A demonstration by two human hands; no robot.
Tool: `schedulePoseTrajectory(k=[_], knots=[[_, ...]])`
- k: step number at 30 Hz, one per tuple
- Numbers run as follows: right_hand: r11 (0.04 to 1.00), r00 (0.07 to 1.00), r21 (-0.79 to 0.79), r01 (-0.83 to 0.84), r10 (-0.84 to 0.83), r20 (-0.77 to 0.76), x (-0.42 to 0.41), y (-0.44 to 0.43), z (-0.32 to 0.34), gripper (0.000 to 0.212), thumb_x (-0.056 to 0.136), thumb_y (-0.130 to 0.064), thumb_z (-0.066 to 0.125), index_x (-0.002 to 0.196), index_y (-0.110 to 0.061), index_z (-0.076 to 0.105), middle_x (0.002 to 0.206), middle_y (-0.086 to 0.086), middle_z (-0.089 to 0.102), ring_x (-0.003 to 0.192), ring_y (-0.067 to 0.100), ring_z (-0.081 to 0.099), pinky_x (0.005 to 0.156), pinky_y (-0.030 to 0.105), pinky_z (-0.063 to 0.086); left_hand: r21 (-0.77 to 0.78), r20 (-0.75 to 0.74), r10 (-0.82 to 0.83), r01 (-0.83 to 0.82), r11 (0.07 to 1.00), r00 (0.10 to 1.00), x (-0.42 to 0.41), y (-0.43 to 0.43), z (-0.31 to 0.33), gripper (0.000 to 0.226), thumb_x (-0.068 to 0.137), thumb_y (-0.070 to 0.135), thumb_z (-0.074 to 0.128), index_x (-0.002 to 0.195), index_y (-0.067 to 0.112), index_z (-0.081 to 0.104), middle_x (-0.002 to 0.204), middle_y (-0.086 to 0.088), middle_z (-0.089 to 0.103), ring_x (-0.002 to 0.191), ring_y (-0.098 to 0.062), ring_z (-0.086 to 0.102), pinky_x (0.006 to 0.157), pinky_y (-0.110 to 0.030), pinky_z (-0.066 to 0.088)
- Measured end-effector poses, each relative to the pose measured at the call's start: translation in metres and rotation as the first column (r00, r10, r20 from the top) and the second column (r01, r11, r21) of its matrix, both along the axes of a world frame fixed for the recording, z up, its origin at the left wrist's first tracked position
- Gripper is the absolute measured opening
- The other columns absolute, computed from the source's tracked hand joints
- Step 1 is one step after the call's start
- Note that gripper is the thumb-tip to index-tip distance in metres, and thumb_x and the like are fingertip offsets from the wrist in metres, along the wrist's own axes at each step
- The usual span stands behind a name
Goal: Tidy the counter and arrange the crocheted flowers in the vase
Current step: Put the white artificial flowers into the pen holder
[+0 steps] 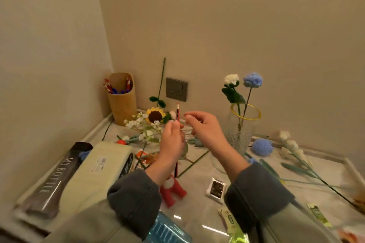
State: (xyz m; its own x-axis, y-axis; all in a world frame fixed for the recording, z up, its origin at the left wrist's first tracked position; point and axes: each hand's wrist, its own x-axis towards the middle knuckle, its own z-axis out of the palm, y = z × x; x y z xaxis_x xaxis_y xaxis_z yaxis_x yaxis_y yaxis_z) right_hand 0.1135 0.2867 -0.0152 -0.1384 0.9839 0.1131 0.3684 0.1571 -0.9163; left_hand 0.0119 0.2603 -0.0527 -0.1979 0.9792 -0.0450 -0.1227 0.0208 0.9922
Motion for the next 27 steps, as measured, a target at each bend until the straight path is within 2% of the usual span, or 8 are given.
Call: schedulePoseTrajectory(k=[2, 5, 9, 13, 15, 17, 19, 27], knots=[[1.0, 0.998, 0.012, -0.013, 0.013, -0.064, -0.028, 0.011, 0.008, 0.022, 0.094, -0.025, 0.058, 0.11, -0.019, 0.072, 0.1, -0.008, 0.07, 0.091, 0.005, 0.064, 0.082, 0.03, 0.054, 0.032, -0.026, -0.008, 0.009, 0.999, 1.0, -0.023, 0.005, 0.005, 0.027, 0.104, 0.03, 0.029, 0.091, 0.015, 0.047, 0.058, 0.004, 0.038, 0.042, -0.005, 0.031, 0.039, -0.02, 0.026], [0.999, 0.986, 0.04, -0.011, 0.018, -0.163, -0.066, 0.028, 0.019, 0.013, 0.091, -0.023, 0.062, 0.098, -0.023, 0.074, 0.092, -0.009, 0.072, 0.08, 0.001, 0.064, 0.072, 0.023, 0.05, 0.079, -0.077, 0.008, -0.002, 0.997, 0.997, -0.058, 0.016, 0.013, 0.028, 0.104, 0.031, 0.029, 0.087, 0.017, 0.047, 0.059, 0.005, 0.039, 0.043, -0.005, 0.033, 0.041, -0.019, 0.027], [0.997, 0.98, 0.077, 0.0, 0.015, -0.199, -0.112, 0.051, 0.034, 0.017, 0.089, -0.025, 0.067, 0.105, -0.023, 0.072, 0.096, -0.008, 0.072, 0.091, 0.005, 0.066, 0.079, 0.024, 0.054, 0.139, -0.153, 0.008, 0.013, 0.99, 0.988, -0.11, 0.039, 0.024, 0.027, 0.103, 0.031, 0.033, 0.093, 0.015, 0.052, 0.063, 0.004, 0.044, 0.047, -0.004, 0.038, 0.042, -0.018, 0.031], [0.992, 0.972, 0.127, -0.017, 0.045, -0.229, -0.157, 0.074, 0.055, 0.014, 0.089, -0.018, 0.066, 0.101, -0.019, 0.072, 0.085, -0.002, 0.073, 0.08, 0.011, 0.07, 0.068, 0.02, 0.057, 0.218, -0.246, 0.015, 0.04, 0.975, 0.969, -0.156, 0.066, 0.044, 0.021, 0.103, 0.024, 0.037, 0.1, 0.021, 0.058, 0.069, 0.006, 0.055, 0.057, -0.006, 0.05, 0.05, -0.018, 0.041], [0.977, 0.979, 0.214, -0.015, 0.057, -0.193, -0.179, 0.088, 0.068, 0.014, 0.09, -0.017, 0.064, 0.102, -0.019, 0.072, 0.086, -0.002, 0.073, 0.079, 0.009, 0.07, 0.07, 0.022, 0.057, 0.26, -0.294, 0.042, 0.037, 0.965, 0.955, -0.182, 0.086, 0.059, 0.019, 0.101, 0.022, 0.042, 0.1, 0.029, 0.059, 0.083, 0.009, 0.064, 0.074, 0.0, 0.061, 0.063, -0.013, 0.05], [0.957, 0.981, 0.291, -0.015, 0.071, -0.18, -0.196, 0.1, 0.081, 0.017, 0.091, -0.017, 0.064, 0.106, -0.019, 0.072, 0.089, -0.004, 0.072, 0.08, 0.006, 0.068, 0.071, 0.021, 0.057, 0.287, -0.372, 0.075, 0.038, 0.957, 0.925, -0.206, 0.105, 0.073, 0.017, 0.1, 0.022, 0.047, 0.109, 0.029, 0.059, 0.101, 0.01, 0.066, 0.097, -0.004, 0.062, 0.081, -0.017, 0.051], [0.937, 0.979, 0.35, -0.015, 0.084, -0.183, -0.213, 0.112, 0.09, 0.019, 0.092, -0.017, 0.064, 0.109, -0.018, 0.071, 0.092, -0.007, 0.071, 0.083, 0.002, 0.068, 0.071, 0.019, 0.057, 0.32, -0.426, 0.115, 0.031, 0.947, 0.897, -0.229, 0.125, 0.086, 0.022, 0.098, 0.024, 0.05, 0.116, 0.027, 0.062, 0.106, 0.014, 0.065, 0.104, -0.006, 0.061, 0.087, -0.02, 0.048], [0.937, 0.995, 0.349, -0.027, 0.058, -0.081, -0.265, 0.167, 0.056, 0.022, 0.092, -0.021, 0.064, 0.112, -0.017, 0.072, 0.106, -0.004, 0.073, 0.096, 0.003, 0.066, 0.082, 0.015, 0.053, 0.323, -0.624, 0.261, -0.061, 0.944, 0.737, -0.288, 0.179, 0.062, 0.021, 0.093, 0.034, 0.056, 0.109, 0.035, 0.07, 0.101, 0.016, 0.071, 0.095, -0.003, 0.064, 0.083, -0.03, 0.053]])
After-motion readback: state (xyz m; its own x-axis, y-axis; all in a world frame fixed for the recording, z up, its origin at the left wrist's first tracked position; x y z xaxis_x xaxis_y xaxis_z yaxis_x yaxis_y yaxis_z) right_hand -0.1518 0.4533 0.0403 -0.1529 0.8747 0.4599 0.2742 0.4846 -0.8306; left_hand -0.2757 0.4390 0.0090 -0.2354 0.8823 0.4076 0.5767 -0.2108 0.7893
